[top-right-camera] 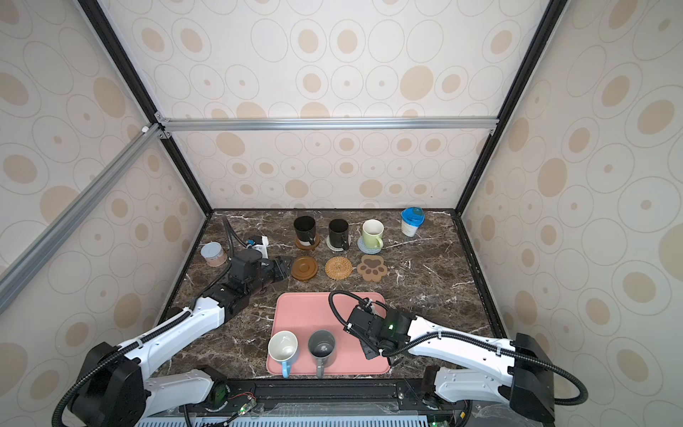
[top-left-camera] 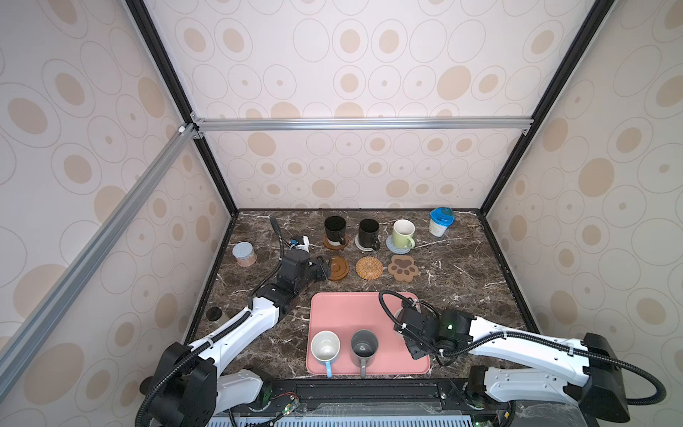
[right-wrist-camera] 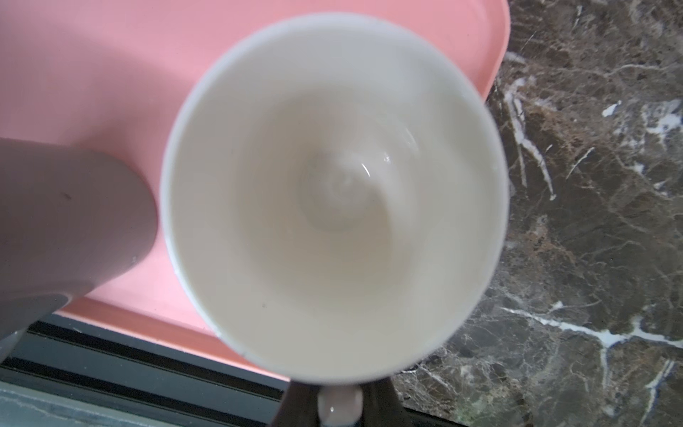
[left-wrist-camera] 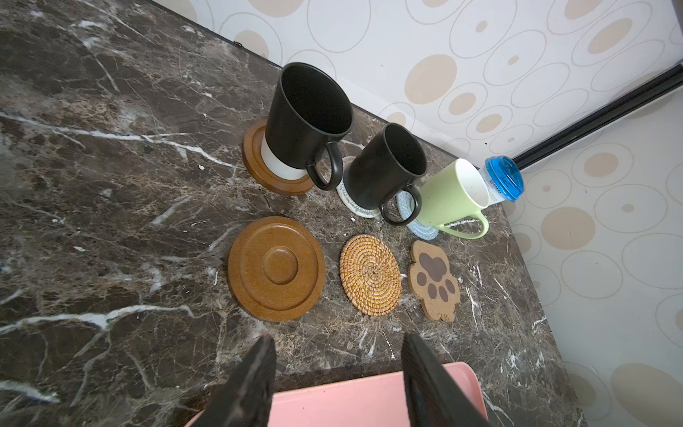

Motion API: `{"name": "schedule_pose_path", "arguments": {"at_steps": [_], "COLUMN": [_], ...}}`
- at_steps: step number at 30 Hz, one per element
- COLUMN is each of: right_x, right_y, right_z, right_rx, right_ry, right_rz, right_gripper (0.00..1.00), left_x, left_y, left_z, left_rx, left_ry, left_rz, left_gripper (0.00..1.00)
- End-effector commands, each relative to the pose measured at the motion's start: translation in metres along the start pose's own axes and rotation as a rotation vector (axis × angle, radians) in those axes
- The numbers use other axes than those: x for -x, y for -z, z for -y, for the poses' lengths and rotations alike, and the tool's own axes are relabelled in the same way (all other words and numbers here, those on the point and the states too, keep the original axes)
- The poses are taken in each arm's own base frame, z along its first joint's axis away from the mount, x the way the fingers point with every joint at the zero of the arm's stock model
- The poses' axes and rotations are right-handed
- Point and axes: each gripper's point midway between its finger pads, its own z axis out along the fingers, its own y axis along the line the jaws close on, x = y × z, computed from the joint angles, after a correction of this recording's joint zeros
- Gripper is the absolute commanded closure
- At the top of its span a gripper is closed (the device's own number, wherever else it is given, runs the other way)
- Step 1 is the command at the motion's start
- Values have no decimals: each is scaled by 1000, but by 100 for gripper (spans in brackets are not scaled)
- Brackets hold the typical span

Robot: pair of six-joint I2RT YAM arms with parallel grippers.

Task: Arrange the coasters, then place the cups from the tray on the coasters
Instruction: 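Lower the right gripper into the pale pink mug at the tray's near edge, then lift the pale pink mug with the right gripper toward the paw-shaped coaster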

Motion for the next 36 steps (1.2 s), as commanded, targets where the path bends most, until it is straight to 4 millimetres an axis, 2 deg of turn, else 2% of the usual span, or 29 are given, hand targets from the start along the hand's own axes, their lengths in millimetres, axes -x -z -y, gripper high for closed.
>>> {"name": "schedule_pose_path", "arguments": {"at_steps": [1, 18, 29, 36], "right_x": [24, 56, 83, 107], "right_y": [19, 44, 43, 42], "right_z": [4, 6, 13, 27], "right_rx": [-14, -24, -12, 4], "right_ry": [-10, 26, 65, 65], "right_rz": [108, 244, 225, 229], "right_gripper": [92, 93, 92, 92], "left_x": [8, 12, 12, 7], "left_y": [5, 6, 11, 16], "left_z": [5, 8, 10, 7], "left_rx": [-13, -18, -26, -29], "left_ry": [17, 10, 10, 13], "left_rz": [29, 34, 35, 28], "left_gripper": [44, 44, 44, 44]}}
